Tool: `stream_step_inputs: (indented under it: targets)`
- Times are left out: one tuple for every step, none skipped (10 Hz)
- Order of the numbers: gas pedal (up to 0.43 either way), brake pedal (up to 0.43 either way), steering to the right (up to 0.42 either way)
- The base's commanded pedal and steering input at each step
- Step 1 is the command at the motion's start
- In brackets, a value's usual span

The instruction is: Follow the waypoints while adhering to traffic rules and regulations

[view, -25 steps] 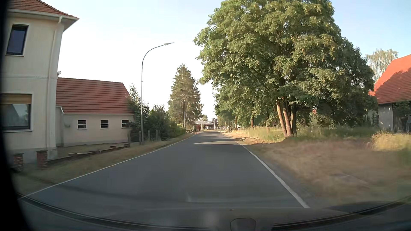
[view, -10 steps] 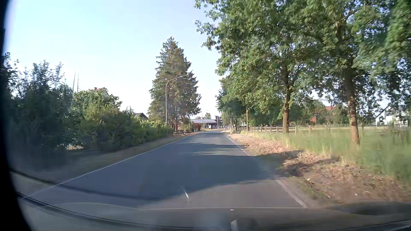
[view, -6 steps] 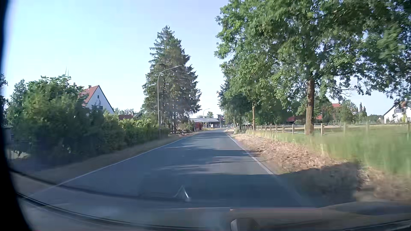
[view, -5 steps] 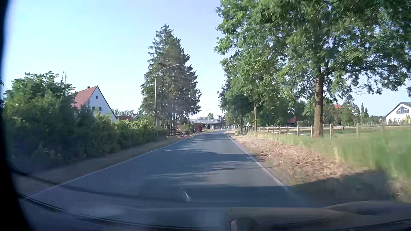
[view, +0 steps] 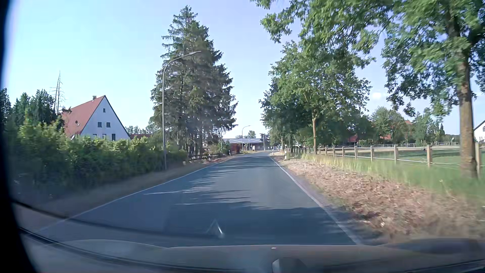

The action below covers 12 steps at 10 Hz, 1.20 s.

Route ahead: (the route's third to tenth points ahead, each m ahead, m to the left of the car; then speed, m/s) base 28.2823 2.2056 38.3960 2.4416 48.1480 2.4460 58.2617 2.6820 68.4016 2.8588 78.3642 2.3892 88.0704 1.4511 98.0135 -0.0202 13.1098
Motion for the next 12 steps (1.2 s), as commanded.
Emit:
stream_step_inputs:
  targets:
    - [0.157, 0.006, -0.007]
    - [0.157, 0.006, -0.006]
    - [0.157, 0.006, -0.005]
    - [0.157, 0.006, -0.004]
    - [0.157, 0.006, -0.004]
    - [0.157, 0.006, -0.004]
    - [0.157, 0.006, -0.001]
    - [0.157, 0.006, 0.000]
    - [0.157, 0.006, 0.000]
    - [0.157, 0.006, 0.000]
    - [0.157, 0.006, 0.001]
    - [0.157, 0.006, 0.001]
